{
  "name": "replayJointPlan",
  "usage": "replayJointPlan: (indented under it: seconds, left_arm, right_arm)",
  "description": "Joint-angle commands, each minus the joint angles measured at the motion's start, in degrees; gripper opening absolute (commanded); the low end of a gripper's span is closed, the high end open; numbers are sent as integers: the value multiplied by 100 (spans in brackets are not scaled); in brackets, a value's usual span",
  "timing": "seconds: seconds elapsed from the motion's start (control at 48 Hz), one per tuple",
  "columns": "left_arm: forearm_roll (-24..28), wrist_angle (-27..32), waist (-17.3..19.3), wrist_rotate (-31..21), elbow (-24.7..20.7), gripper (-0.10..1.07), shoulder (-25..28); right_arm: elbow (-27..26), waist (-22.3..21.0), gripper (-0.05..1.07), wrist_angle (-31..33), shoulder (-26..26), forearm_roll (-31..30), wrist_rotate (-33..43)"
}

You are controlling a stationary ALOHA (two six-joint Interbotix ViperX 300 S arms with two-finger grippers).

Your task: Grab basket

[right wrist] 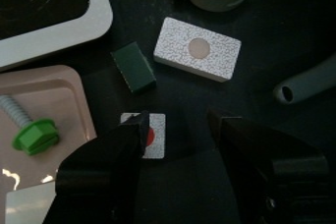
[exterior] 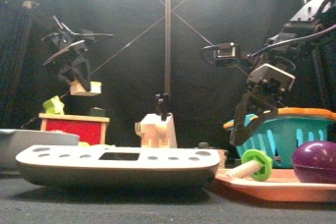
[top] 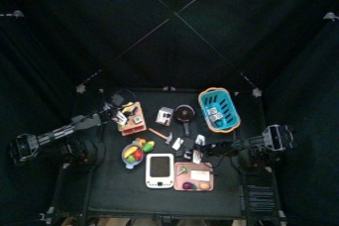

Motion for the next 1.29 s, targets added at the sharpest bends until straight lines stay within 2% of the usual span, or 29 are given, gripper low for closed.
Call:
replayJointPlan:
  seconds: [0.0,0.104,0.188,0.25,0.354,0.479,0.542,0.708,0.771,0.938,1.271]
  left_arm:
    - [26,-149,-158,9,-79,70,-26]
    - [18,-334,-519,18,-70,70,-53]
    - [-62,-554,-844,18,-62,70,-18]
    - [-141,-853,-1143,18,-53,70,26]
    - [-141,-1415,-1406,18,35,70,70]
    - [-123,-2180,-1512,18,264,70,97]
    - [-114,-2496,-1512,18,431,70,97]
    - [-35,-3103,-1564,44,800,70,167]
    - [44,-3226,-1626,62,879,70,229]
    - [387,-3331,-1881,149,932,70,369]
    - [563,-3894,-1986,202,1169,70,545]
  right_arm:
    - [-211,-35,85,141,-352,44,53]
    - [-308,9,85,686,-773,202,35]
    - [-387,26,85,1424,-1283,431,35]
    - [-439,35,85,1969,-1670,624,53]
    - [-483,0,85,2804,-2355,984,79]
    - [-439,-44,85,3015,-2953,1345,79]
    - [-396,-202,85,3015,-3146,1433,79]
    - [-264,-861,85,3120,-3234,1459,70]
    - [-185,-1204,85,3120,-3173,1529,62]
    - [-79,-1749,85,3103,-2918,1837,18]
    - [-149,-1907,85,3076,-2566,2057,26]
